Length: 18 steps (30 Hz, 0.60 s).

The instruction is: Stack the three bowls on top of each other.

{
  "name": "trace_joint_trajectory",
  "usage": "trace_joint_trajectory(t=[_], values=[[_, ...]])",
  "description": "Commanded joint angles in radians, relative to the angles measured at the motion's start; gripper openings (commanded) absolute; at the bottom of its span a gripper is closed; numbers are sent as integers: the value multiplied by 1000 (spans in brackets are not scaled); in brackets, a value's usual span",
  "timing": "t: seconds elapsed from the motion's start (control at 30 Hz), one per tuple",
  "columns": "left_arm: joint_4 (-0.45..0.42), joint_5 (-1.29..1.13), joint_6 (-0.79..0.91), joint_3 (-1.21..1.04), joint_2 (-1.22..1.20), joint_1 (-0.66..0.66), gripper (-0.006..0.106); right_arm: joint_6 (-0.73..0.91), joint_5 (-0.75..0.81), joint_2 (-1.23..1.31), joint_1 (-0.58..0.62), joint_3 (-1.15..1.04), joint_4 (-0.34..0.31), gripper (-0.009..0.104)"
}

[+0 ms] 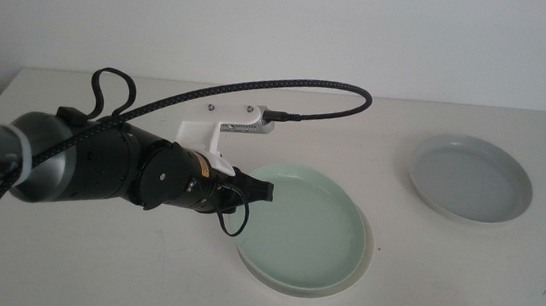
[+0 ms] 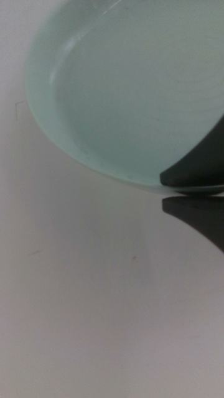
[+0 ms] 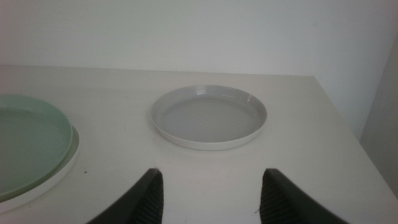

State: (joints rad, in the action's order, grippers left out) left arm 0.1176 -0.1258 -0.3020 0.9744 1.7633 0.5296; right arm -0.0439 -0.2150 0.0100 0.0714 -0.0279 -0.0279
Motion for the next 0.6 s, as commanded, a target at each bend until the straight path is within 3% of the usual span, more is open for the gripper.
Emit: trace_joint_trajectory(t=[0.0, 0.1, 0.23, 0.33, 0.37, 0.57], values=[[12, 66, -13, 20, -45, 1, 13, 5, 80, 27, -6, 6, -10, 41], [11, 66, -13, 20, -45, 1, 33, 5, 80, 27, -6, 6, -10, 41], [7, 61, -10, 23, -62, 0, 75, 5, 80, 27, -6, 6, -10, 41], [6, 35, -6, 23, -120, 0, 100, 5, 80, 27, -6, 6, -10, 41], [3, 21, 3, 23, -151, 0, 105, 5, 80, 27, -6, 6, -10, 41], [3, -167, 151, 44, -392, 0, 105, 5, 80, 27, -6, 6, -10, 41]])
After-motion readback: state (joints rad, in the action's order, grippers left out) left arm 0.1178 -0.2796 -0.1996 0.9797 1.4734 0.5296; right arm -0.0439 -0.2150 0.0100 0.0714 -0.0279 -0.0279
